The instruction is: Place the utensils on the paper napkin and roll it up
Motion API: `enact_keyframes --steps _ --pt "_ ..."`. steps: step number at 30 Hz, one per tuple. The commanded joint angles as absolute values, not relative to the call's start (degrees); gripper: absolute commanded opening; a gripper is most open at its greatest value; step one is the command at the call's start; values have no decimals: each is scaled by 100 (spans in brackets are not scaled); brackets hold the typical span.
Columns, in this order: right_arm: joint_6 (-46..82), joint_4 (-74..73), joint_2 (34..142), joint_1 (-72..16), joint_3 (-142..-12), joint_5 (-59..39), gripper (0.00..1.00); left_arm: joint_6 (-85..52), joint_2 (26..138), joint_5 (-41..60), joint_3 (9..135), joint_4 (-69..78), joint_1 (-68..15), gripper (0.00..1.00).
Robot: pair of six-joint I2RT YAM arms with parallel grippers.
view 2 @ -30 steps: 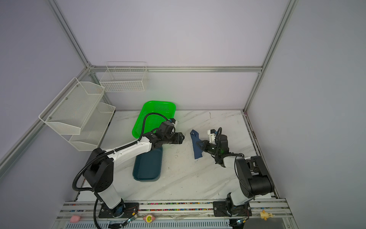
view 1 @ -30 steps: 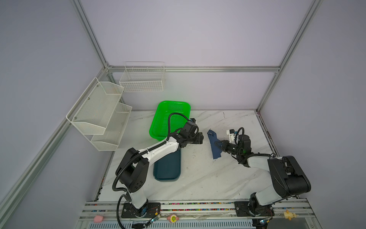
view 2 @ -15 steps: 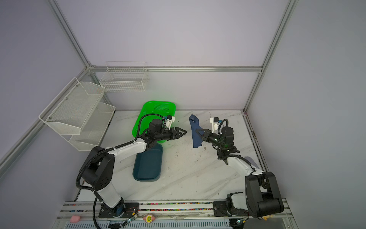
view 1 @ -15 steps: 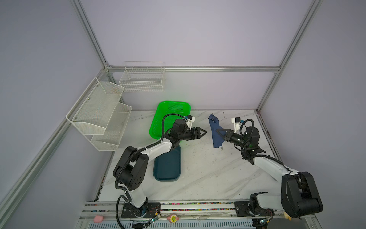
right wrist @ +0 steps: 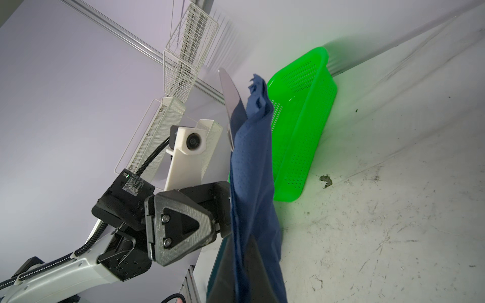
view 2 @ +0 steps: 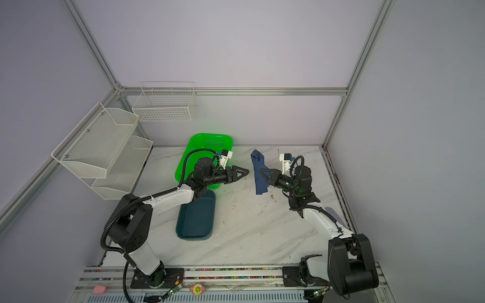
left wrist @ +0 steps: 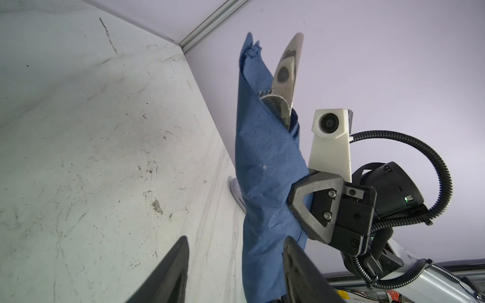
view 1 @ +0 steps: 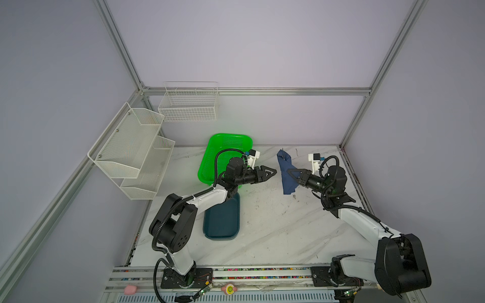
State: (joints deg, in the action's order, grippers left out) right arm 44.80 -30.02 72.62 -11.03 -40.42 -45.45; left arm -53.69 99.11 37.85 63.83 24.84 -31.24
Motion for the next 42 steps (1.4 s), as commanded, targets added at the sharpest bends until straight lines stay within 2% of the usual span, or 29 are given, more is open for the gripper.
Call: enact_keyframes --steps 1,15,23,42 --pt "4609 -3159 7116 -1131 -4245 -4630 4 -5517 9949 4135 6381 3035 -3111 57" --pt "4799 -3224 7188 -1134 -4601 -4956 4 -6050 10018 4143 6175 4045 -3094 62" --pt "4969 -3280 6928 -1132 -4671 -5069 5 -7020 10410 4394 6044 5922 -3099 63" --pt "5840 -4291 6995 -1134 -4565 -5325 5 -7358 10788 4829 6633 6609 -3240 65"
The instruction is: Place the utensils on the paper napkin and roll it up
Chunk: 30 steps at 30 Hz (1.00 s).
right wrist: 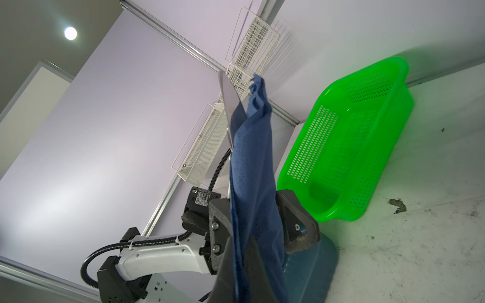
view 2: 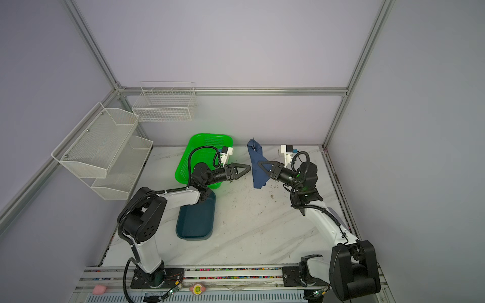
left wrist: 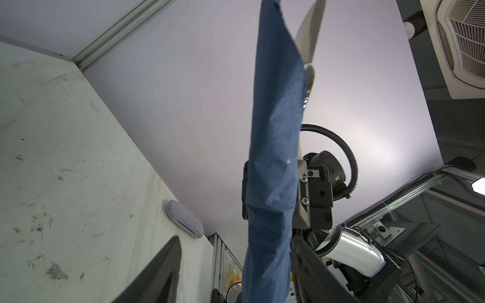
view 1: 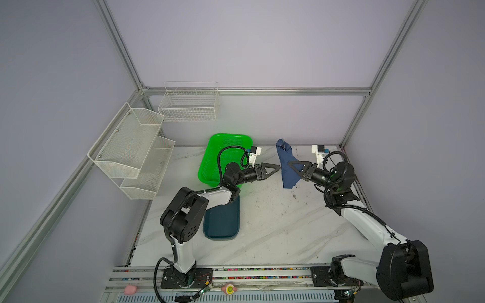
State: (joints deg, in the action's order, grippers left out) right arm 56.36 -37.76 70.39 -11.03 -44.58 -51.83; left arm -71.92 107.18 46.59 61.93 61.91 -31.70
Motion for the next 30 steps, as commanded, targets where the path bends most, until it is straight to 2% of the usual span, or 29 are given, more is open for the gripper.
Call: enact_keyframes --steps 1,10,19,30 --pt "5862 -4327 6997 -1129 -4562 -5326 5 -7353 10793 4813 6645 6636 -3256 66" --pt "6001 -4543 7055 -1133 -4448 -5357 5 -7624 10865 4813 6745 7202 -3321 66" --pt "5695 -4090 6931 -1134 -4523 -5063 5 -7331 10602 4464 6420 6889 -3322 66" --pt "5817 -4196 7064 -1133 -4514 -5169 5 -7376 10720 4803 6847 6910 -3384 67"
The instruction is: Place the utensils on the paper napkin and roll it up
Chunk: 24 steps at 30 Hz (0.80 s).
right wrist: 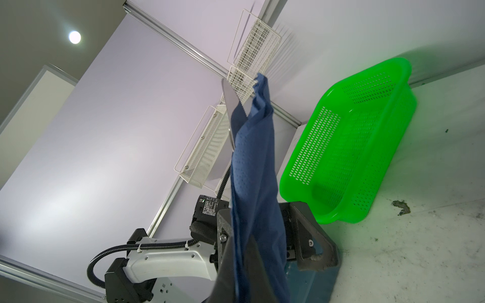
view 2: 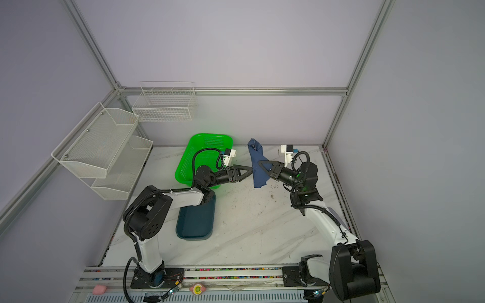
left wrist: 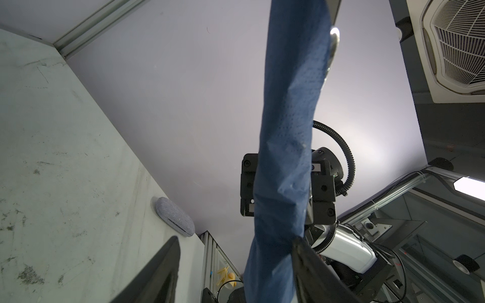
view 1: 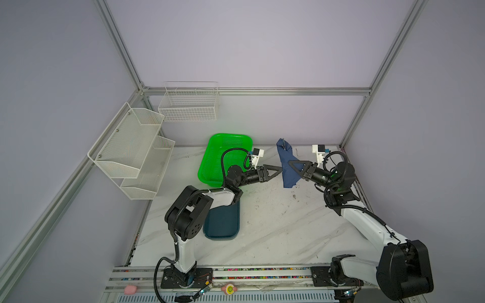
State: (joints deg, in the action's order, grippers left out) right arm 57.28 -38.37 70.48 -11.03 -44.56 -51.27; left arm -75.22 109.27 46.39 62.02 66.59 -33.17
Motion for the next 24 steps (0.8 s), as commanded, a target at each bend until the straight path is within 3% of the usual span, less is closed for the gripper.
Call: enact_keyframes --steps 1,13,24 --pt "5897 -4300 7093 -1131 -4497 -5214 5 -7395 10743 4829 6912 6930 -3392 67" --pt "6163 -4767 7172 -1141 -4359 -5326 5 -7651 10962 5001 7312 7242 -3489 57" --pt "6706 -5523 7337 -1138 -4334 -5511 5 -7895 11153 5019 7570 7389 -3521 60"
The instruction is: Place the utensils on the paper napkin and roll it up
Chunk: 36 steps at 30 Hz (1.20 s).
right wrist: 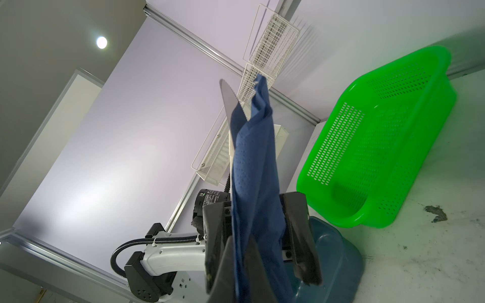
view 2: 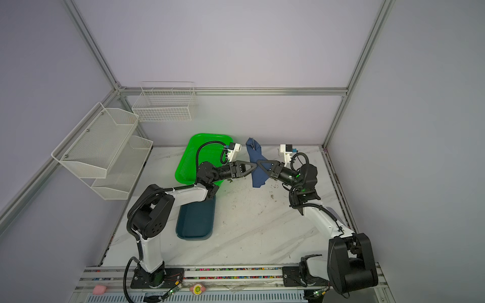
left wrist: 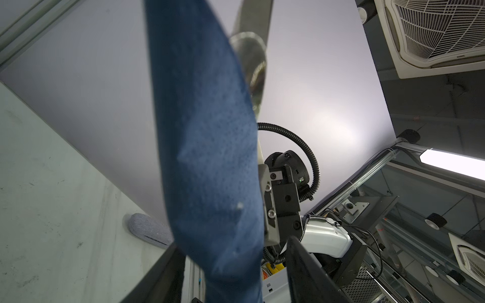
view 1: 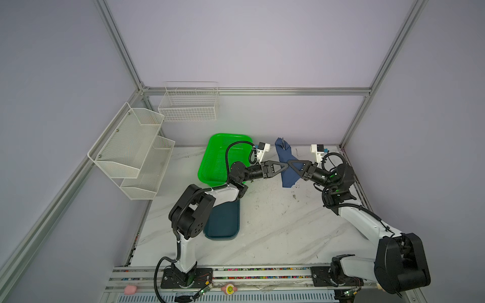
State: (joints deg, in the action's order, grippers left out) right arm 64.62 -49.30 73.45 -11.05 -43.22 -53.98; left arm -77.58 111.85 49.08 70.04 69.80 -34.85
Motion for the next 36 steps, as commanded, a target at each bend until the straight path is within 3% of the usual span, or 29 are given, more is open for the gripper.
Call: enact_keyframes --steps 1,3,14,27,36 --pt "6694 -5495 7354 -1144 -4344 -5526 6 -7896 11145 5036 7592 7385 -3524 60" --pt "6705 -5503 7375 -1146 -4317 -5537 6 -7853 11120 5054 7602 7340 -3522 59" --pt "6598 -5393 7372 -1155 -4290 -5515 6 -7860 11111 5042 7523 7395 -3525 31" --pt "6495 -5230 7291 -1156 -4317 -5511 7 -7809 11088 5023 7475 7409 -3520 13" --pt "6278 -4868 7188 -1160 -4428 -5485 9 -7717 10999 4974 7383 7409 -3518 8"
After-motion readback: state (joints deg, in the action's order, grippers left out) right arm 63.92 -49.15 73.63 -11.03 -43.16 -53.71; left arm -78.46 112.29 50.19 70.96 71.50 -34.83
